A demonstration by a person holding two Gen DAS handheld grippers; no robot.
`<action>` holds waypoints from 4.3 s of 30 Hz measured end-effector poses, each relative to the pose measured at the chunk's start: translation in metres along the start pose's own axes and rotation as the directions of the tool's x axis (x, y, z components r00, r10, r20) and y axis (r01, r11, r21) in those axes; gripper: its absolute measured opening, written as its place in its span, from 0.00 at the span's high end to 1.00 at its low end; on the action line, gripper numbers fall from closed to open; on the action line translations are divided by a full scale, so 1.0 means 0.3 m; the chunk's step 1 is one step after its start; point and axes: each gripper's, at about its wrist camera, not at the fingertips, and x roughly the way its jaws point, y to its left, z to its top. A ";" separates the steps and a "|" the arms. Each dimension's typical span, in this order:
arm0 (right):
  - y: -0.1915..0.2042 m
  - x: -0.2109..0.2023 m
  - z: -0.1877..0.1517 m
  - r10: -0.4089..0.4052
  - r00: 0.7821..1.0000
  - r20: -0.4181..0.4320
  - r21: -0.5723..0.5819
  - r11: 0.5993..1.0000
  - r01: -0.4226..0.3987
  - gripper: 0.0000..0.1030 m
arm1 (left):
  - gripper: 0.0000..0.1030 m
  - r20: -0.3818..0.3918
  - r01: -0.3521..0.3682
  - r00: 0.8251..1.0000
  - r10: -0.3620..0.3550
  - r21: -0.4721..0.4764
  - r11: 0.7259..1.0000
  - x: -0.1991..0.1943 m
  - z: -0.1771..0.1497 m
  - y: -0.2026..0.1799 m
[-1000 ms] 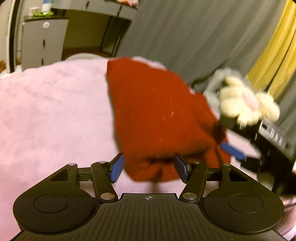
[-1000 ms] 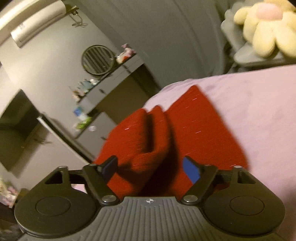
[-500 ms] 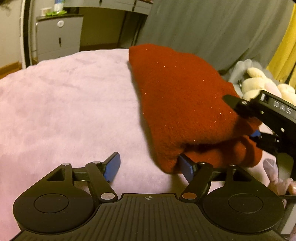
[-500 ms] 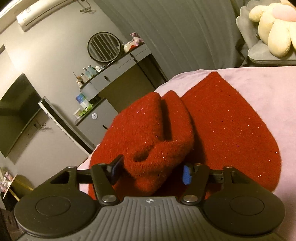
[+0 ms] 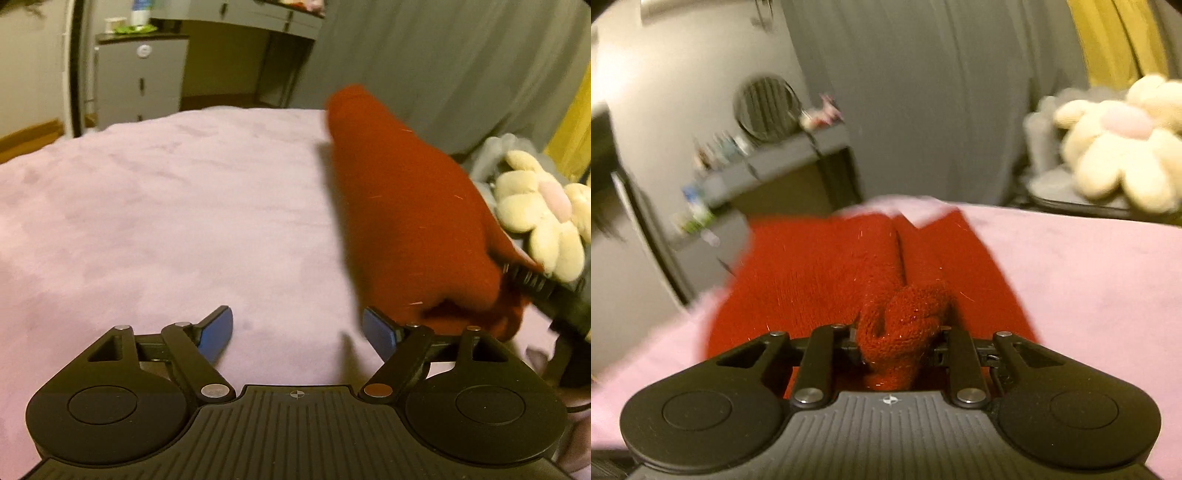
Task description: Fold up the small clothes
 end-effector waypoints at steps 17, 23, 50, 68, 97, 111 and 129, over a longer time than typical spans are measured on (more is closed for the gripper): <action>0.007 0.089 0.156 0.114 0.987 -0.111 0.068 0.992 -0.107 0.38 | 0.17 0.083 0.036 0.996 -0.034 -0.015 0.999 0.019 -0.044 0.052; 0.204 0.083 0.129 -0.016 0.999 -0.038 -0.397 0.918 0.000 0.74 | 0.17 0.087 0.043 0.995 -0.040 -0.029 0.999 0.015 -0.046 0.054; -0.027 0.002 0.155 0.058 0.998 0.018 -0.293 0.955 -0.050 0.89 | 0.18 0.082 0.160 0.983 -0.166 0.071 0.985 0.101 0.209 -0.266; -0.137 0.093 0.166 0.073 0.997 -0.040 -0.305 0.949 -0.082 0.83 | 0.10 0.000 0.019 1.000 -0.019 0.223 0.975 0.255 0.257 -0.413; -0.511 -0.059 0.131 0.188 0.980 -0.061 0.302 0.939 -0.161 0.35 | 0.02 0.085 0.036 0.995 -0.057 0.230 0.973 0.098 0.143 -0.320; -0.496 0.006 -0.013 0.300 0.948 -0.103 0.675 0.721 -0.155 0.66 | 0.07 0.060 -0.138 0.990 0.126 0.306 0.942 0.178 -0.043 -0.353; -0.504 0.056 -0.042 0.299 0.954 -0.017 0.624 0.749 -0.224 0.76 | 0.08 0.018 -0.045 0.999 0.044 0.037 0.998 0.152 0.020 -0.189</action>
